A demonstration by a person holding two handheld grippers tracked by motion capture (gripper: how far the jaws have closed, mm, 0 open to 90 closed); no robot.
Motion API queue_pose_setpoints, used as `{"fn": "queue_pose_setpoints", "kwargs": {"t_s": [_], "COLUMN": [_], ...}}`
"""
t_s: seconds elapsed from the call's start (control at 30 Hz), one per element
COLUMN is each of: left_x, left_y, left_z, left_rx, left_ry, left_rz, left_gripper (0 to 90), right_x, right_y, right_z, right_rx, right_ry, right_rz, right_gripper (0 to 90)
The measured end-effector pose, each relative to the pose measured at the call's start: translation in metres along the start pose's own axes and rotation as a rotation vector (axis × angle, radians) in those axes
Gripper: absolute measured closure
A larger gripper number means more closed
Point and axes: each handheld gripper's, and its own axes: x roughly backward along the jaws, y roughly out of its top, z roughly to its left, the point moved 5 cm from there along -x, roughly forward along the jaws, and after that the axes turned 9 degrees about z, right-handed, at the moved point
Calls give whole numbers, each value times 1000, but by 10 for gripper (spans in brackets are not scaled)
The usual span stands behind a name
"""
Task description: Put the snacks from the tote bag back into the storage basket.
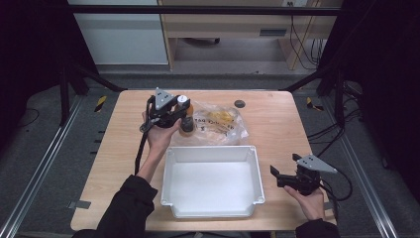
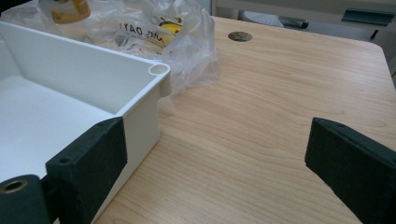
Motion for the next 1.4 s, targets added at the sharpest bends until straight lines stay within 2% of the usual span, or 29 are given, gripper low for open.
{"fn": "queue_pose_setpoints", "kwargs": {"t_s": [0.3,0.6,0.9,1.4], "left_x": [16,37,57,81], "left_y": [10,22,29,28], "left_z": [-1,-6,-18,-39], "left_rx": [21,0,-14,-46], "left_ry": [-8,-26,-52,-92], "left_rz": [-11,-45,-71,-88], "left_gripper": [591,591,591,591], "right_x": [1,0,1,2], "right_y": [0,0,0,0], "right_z": [0,0,0,-1], "right_rx": [-1,5,4,5], "right_ry": [0,-2,-4,-10], "right_rz": [-3,-1,0,-2], "right_gripper": [60,63,62,62]}}
